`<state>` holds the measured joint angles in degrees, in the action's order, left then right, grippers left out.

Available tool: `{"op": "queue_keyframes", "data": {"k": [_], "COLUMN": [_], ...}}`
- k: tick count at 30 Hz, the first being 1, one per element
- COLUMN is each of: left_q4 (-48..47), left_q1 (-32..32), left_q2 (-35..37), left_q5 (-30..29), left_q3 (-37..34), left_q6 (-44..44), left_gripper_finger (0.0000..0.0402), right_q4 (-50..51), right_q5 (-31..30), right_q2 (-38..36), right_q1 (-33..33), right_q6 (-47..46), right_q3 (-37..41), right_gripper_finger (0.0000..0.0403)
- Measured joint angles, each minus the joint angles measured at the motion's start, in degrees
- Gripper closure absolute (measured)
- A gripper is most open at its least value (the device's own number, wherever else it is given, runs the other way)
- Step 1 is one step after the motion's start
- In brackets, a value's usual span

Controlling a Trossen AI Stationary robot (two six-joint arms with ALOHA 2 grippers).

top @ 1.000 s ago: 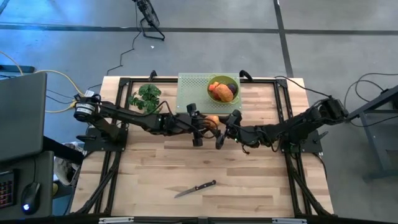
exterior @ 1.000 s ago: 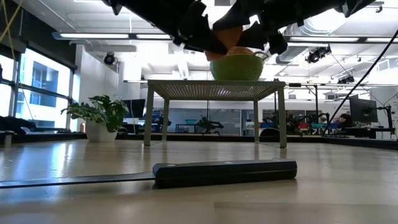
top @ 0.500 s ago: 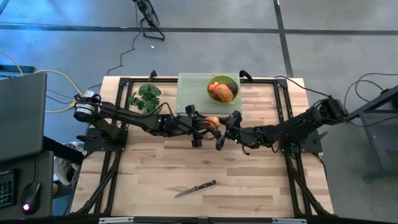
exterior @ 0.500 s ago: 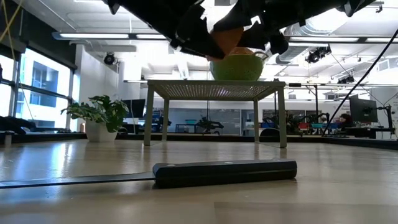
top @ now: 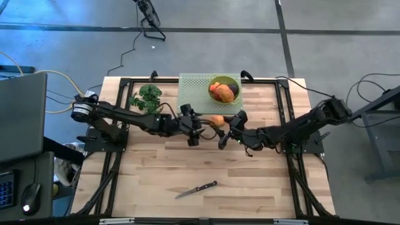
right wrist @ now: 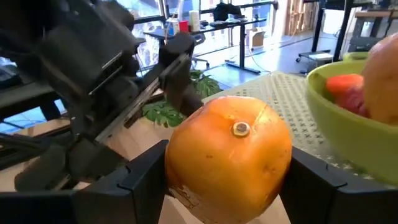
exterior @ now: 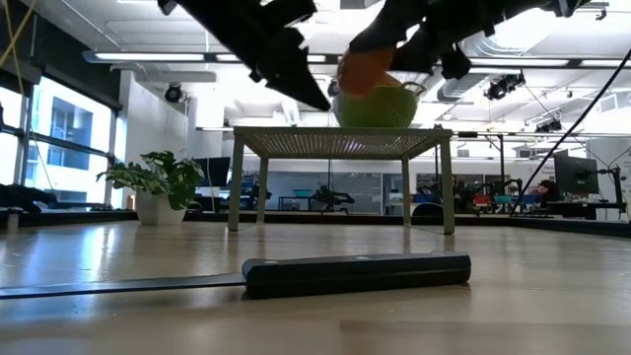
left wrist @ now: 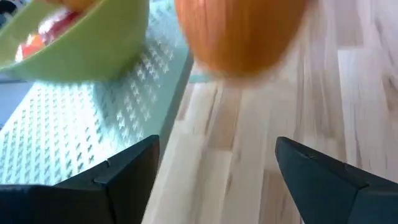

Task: Pick & Place Fruit
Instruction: Put the mango into the strainer bowl on the shelf

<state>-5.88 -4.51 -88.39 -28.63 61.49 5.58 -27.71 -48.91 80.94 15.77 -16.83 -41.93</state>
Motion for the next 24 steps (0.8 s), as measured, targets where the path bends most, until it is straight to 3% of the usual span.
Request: {"op": "queue_keyframes", "data": {"k": [12, 24], "left_q4": [-11.52, -21.65], "left_q1": [0.00, -0.04], "left_q2": [6.11, 7.99], "left_q5": [-0.43, -0.49], "left_q3": [0.00, -0.02], "left_q6": [-3.53, -11.34], "left_gripper_finger": [0.0089, 0.0089], "right_q4": [-0.08, -5.45], "right_q5": [1.83, 3.76], "right_q2": [-6.53, -13.03], "right_q1": [-1.51, -8.79], "right_q6": [3.97, 12.85], "right_q3": [-0.02, 0.00], "right_gripper_finger": [0.0158, 0.0158]}}
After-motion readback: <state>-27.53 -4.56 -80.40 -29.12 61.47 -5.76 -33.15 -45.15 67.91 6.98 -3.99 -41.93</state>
